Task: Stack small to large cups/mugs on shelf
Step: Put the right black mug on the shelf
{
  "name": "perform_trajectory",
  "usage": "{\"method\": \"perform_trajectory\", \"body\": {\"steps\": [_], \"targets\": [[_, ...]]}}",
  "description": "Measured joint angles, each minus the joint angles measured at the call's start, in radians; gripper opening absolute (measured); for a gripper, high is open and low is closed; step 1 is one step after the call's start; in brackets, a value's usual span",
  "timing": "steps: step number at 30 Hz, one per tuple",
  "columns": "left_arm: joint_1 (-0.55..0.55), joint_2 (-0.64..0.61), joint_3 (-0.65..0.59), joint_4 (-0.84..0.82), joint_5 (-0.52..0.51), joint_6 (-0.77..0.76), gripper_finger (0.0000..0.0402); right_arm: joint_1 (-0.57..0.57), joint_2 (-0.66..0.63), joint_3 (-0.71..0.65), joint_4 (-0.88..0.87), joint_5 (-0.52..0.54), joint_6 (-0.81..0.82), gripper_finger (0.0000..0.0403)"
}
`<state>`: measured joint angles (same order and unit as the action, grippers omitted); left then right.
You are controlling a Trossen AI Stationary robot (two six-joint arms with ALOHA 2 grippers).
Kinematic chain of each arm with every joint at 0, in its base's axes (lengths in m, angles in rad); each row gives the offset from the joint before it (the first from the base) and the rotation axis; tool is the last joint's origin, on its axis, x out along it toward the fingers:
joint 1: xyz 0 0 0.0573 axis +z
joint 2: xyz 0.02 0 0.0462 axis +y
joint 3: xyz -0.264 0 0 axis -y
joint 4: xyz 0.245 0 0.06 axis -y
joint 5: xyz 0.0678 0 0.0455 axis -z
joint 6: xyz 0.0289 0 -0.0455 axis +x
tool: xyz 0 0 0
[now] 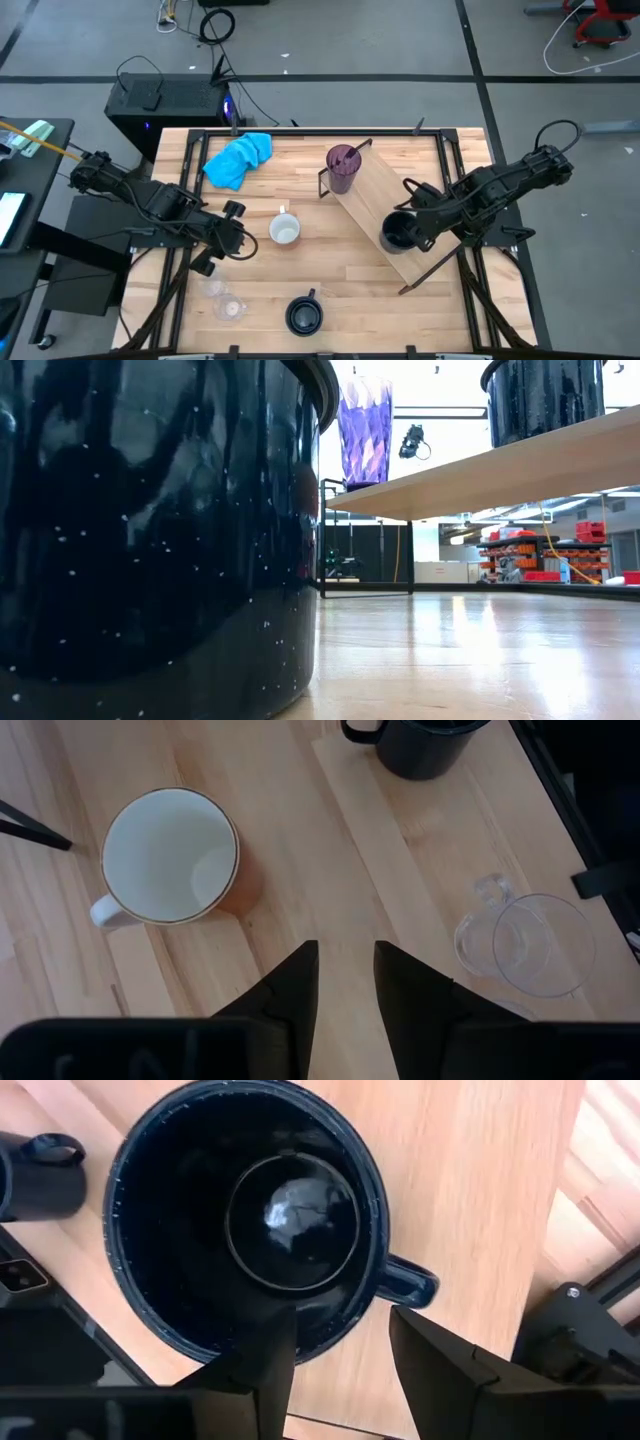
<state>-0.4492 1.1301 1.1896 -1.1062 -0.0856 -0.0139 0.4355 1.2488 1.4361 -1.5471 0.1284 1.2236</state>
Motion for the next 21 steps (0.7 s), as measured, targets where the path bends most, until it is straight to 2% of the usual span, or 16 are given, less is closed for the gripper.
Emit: {"method": "perform_trajectory", "body": {"steps": [7, 13, 21], "targets": [[0.000, 0.000, 0.000, 0.007, 0.000, 0.010, 0.0107, -0.001, -0.001, 0.030, 0.050, 0.087, -0.037, 0.0157], [0.000, 0.000, 0.000, 0.009, 0.000, 0.006, 0.0107, -0.001, 0.017, 0.030, -0.028, 0.090, -0.060, 0.0154], [0.000, 0.000, 0.000, 0.010, 0.000, 0.007, 0.0107, -0.001, 0.013, 0.030, -0.024, 0.103, -0.031, 0.0166]]}}
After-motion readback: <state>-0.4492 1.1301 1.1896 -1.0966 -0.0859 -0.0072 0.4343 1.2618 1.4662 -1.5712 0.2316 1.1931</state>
